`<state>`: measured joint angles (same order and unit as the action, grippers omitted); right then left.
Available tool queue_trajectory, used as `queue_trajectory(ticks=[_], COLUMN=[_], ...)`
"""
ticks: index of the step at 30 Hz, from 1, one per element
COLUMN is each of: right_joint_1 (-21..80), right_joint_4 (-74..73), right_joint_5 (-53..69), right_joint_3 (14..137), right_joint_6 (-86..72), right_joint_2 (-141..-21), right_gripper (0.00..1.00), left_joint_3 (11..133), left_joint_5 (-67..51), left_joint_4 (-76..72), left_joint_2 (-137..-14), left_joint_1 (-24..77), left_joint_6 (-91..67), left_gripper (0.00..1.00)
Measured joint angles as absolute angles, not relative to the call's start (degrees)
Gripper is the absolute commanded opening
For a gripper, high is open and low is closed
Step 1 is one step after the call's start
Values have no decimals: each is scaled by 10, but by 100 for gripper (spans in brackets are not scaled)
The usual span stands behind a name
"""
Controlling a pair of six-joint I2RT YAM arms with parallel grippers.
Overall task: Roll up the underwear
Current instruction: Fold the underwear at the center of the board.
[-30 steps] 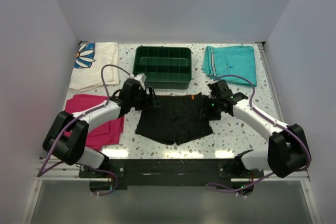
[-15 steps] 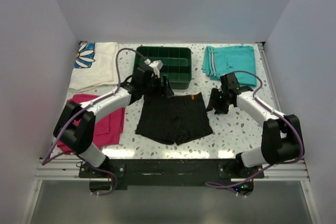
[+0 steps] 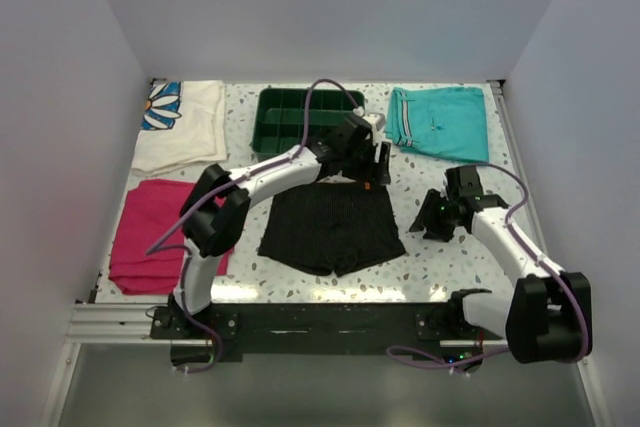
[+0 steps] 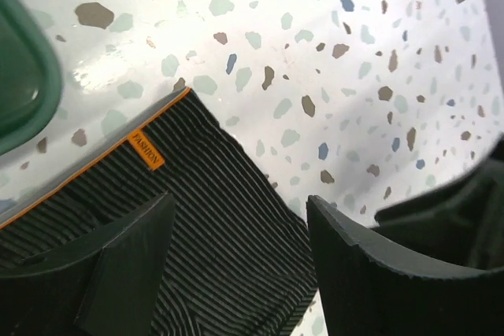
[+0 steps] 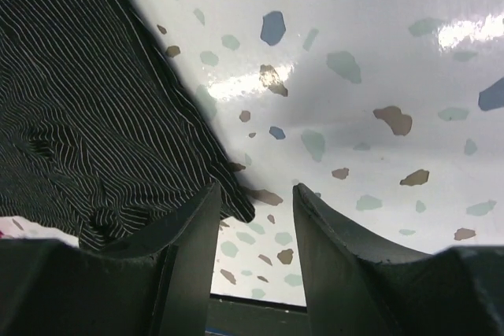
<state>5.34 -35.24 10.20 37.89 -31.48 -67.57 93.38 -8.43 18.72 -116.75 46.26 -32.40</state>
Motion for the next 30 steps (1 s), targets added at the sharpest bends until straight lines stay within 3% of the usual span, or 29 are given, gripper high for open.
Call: queue_trajectory(ticks=[8,30], right_joint_1=[53,53], right_joint_4=[-356,-325], right_joint_5=[108,148], right_joint_3=[311,267], right_joint_6=[-347,-354], right_joint_2=[-605,-624], right_gripper=[45,44], left_joint_3=[1039,1161], left_joint_5=[-56,-22], left_joint_4=[254,290], left_joint_2=[-1294,-1366], left_joint_1=[484,485], left_joint_6=[-334,-341], left_gripper=[71,66])
